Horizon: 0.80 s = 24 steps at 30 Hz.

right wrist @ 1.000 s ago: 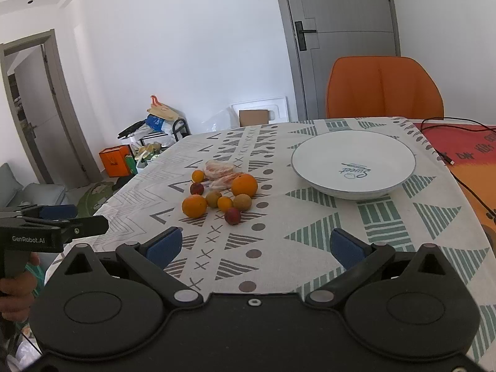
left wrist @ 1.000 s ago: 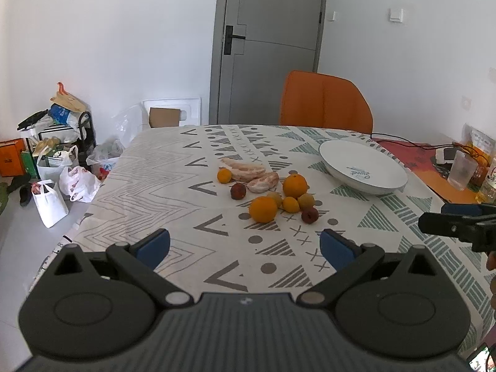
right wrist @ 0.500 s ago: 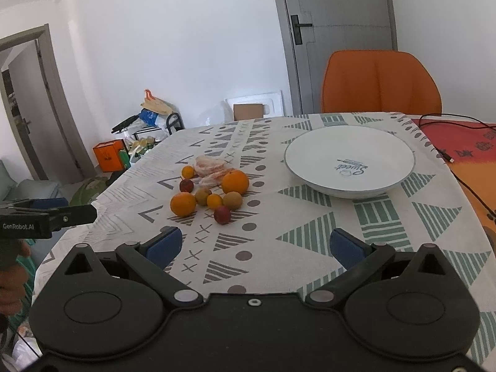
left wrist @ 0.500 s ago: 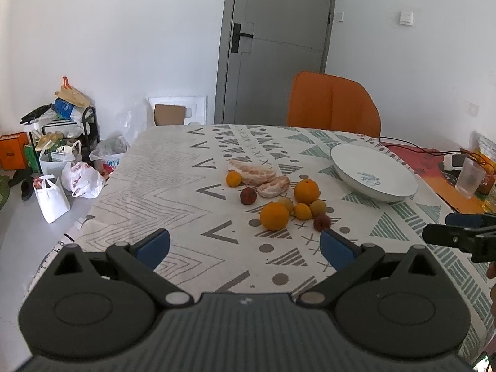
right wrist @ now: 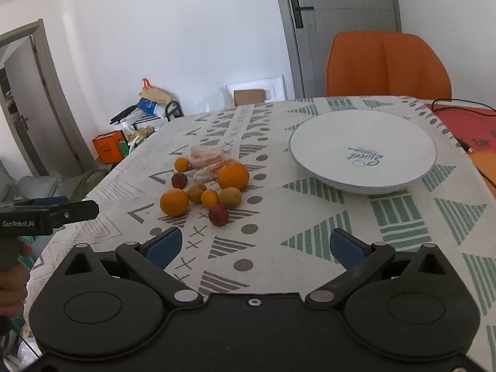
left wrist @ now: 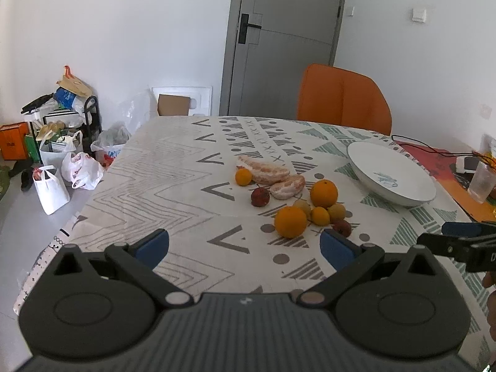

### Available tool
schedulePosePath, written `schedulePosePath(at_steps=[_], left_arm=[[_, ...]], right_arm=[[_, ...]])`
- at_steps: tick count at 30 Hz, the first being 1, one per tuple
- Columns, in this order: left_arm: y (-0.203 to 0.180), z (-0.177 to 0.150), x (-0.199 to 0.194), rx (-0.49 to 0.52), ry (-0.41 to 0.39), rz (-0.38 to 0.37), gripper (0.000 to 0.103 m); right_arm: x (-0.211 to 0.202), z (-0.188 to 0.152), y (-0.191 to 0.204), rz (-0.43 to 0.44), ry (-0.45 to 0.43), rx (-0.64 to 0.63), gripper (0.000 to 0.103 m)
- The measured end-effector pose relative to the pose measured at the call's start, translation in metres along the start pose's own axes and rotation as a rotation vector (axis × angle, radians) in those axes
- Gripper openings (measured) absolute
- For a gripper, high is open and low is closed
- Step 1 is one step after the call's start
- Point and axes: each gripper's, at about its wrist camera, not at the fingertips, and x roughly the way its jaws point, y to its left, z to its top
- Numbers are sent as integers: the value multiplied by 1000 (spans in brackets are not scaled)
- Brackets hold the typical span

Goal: Organize fruits
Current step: 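Grasp the large orange with the left gripper while the right gripper grasps a dark red plum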

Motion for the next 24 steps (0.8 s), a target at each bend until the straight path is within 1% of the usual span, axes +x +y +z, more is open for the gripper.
schedulePosePath(at_steps=[4, 9, 13, 15, 16, 18, 19, 22, 24], left_arm=[[-3, 1, 12, 5, 14, -5, 103], [-14, 0, 26, 49, 22, -30, 103], [-18, 2, 38, 48, 39, -63, 101], [-20, 3, 45, 48, 46, -65, 101], [-21, 4, 48, 48, 47, -64, 101], [-21, 4, 53, 48, 52, -71, 101], [-22, 4, 57, 48, 53, -75, 98], [-24, 5, 64, 54, 58, -86, 96], [-27, 6, 69, 58, 63, -91, 92]], right_arm=[[14, 0, 1, 7, 19, -1, 103], [29, 1, 3, 24, 26, -5, 103], [39, 3, 4, 35, 24, -8, 103], [43, 4, 4, 32, 25, 3, 100], [46, 4, 3, 31, 27, 6, 96], [51, 5, 2, 37, 39, 11, 95], [54, 5, 2, 37, 42, 15, 95], [59, 5, 2, 35, 49, 16, 95], [62, 5, 0, 40, 51, 20, 95]])
